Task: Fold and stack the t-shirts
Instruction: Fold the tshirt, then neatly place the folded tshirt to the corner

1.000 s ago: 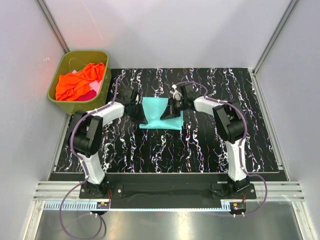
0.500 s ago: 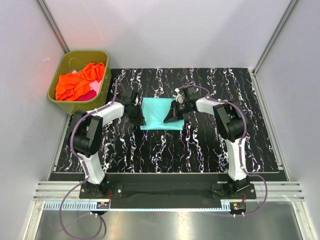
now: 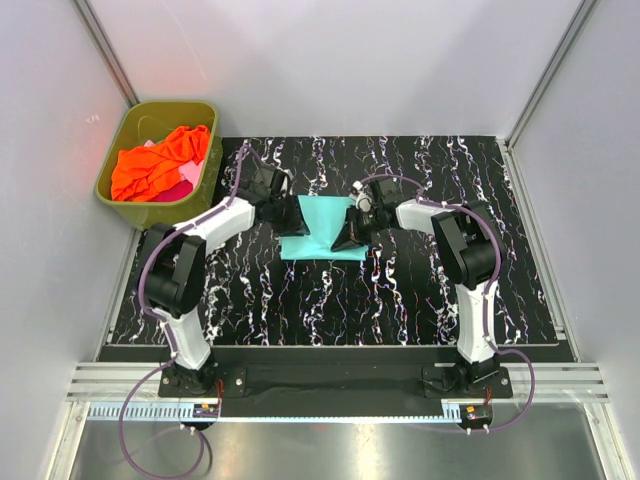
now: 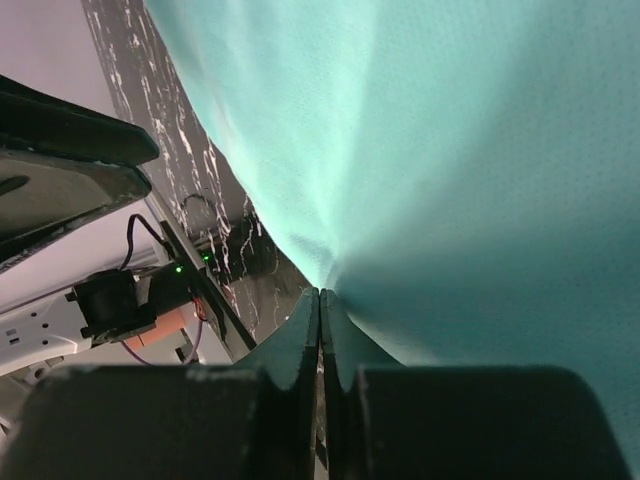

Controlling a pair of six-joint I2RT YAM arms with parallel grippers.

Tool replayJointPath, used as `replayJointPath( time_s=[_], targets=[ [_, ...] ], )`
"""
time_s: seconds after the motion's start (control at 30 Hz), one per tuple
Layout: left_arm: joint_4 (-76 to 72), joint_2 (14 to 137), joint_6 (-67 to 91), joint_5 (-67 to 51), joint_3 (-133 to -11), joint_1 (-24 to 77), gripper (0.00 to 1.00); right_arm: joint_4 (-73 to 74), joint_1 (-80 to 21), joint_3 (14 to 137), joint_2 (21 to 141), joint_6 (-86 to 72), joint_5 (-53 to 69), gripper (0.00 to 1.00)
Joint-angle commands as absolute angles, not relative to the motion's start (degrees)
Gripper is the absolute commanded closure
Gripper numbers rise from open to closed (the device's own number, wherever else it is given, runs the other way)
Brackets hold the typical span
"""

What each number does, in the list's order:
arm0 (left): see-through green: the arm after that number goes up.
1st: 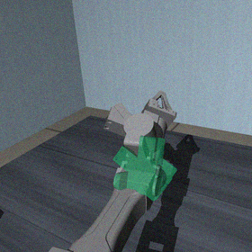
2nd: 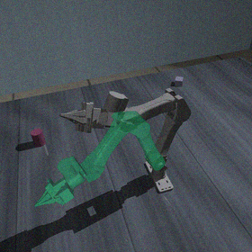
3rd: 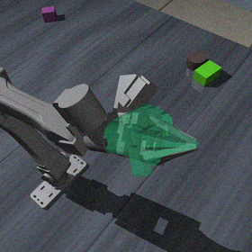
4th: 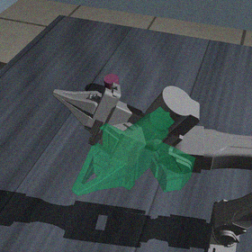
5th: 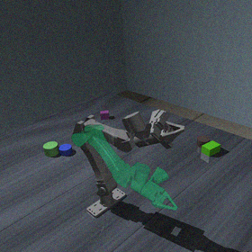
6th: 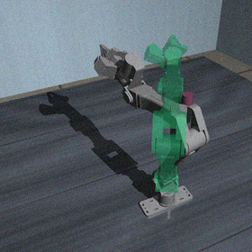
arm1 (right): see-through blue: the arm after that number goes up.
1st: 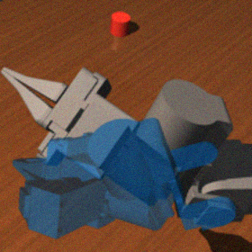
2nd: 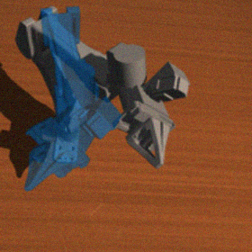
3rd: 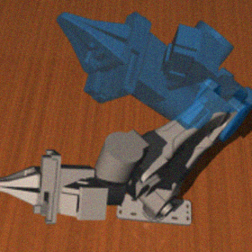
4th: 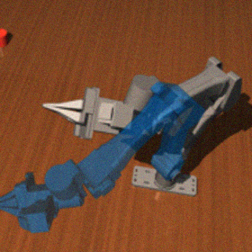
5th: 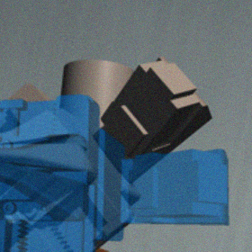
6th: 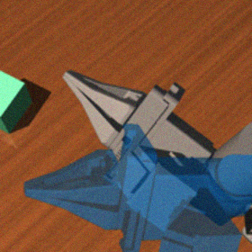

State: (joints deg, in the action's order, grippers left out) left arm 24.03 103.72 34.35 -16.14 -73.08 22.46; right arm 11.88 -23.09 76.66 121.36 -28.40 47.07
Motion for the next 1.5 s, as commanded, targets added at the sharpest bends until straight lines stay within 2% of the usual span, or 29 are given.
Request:
replayJointPath(
  time_s=[0.0, 0.1, 0.23, 0.37, 0.57, 0.6, 0.63, 0.7, 0.83, 1.17, 1.23, 1.37, 1.47],
  targets=[
    [22.1, 106.7, 34.2, -15.0, -71.1, 22.0, 0.73, 10.9, -23.0, 76.0, 121.4, -26.2, 46.1, 0.95],
    [22.8, 108.9, 34.1, -13.5, -70.3, 19.7, 0.73, 11.2, -22.0, 73.9, 121.5, -25.7, 45.3, 0.94],
    [23.7, 107.0, 33.5, -15.2, -70.7, 18.3, 0.73, 12.6, -20.2, 70.6, 114.6, -25.1, 42.3, 0.92],
    [23.8, 101.8, 30.9, -19.6, -73.5, 18.4, 0.64, 14.0, -19.7, 68.9, 107.6, -25.5, 41.6, 0.85],
    [26.7, 101.7, 27.6, -17.1, -76.2, 15.6, 0.54, 18.3, -18.8, 69.3, 104.0, -24.2, 33.4, 0.63],
    [28.0, 102.3, 26.0, -16.9, -77.4, 14.9, 0.53, 19.0, -18.2, 70.0, 104.1, -23.8, 32.4, 0.54],
    [28.6, 103.1, 25.2, -16.7, -78.0, 14.7, 0.51, 19.3, -17.9, 70.4, 104.8, -22.9, 32.0, 0.50],
    [28.8, 105.2, 23.4, -17.0, -79.5, 13.8, 0.50, 21.2, -17.1, 72.8, 105.8, -22.0, 29.8, 0.44],
    [29.0, 109.2, 21.5, -17.0, -82.4, 13.1, 0.50, 23.5, -15.9, 78.2, 110.2, -19.5, 27.1, 0.39],
    [28.9, 116.6, 20.6, -18.3, -84.6, 13.0, 0.52, 26.5, -15.0, 90.3, 121.4, -16.7, 26.7, 0.37],
    [28.3, 117.6, 21.1, -18.7, -83.9, 12.9, 0.61, 26.5, -15.0, 90.8, 123.7, -17.0, 29.9, 0.39],
    [27.5, 117.9, 21.9, -19.5, -83.4, 13.0, 0.73, 25.7, -15.0, 89.8, 124.4, -17.2, 29.5, 0.41],
    [25.9, 118.7, 23.0, -22.1, -83.0, 12.9, 0.80, 25.3, -15.0, 89.4, 124.4, -16.9, 29.5, 0.51]
  ],
)
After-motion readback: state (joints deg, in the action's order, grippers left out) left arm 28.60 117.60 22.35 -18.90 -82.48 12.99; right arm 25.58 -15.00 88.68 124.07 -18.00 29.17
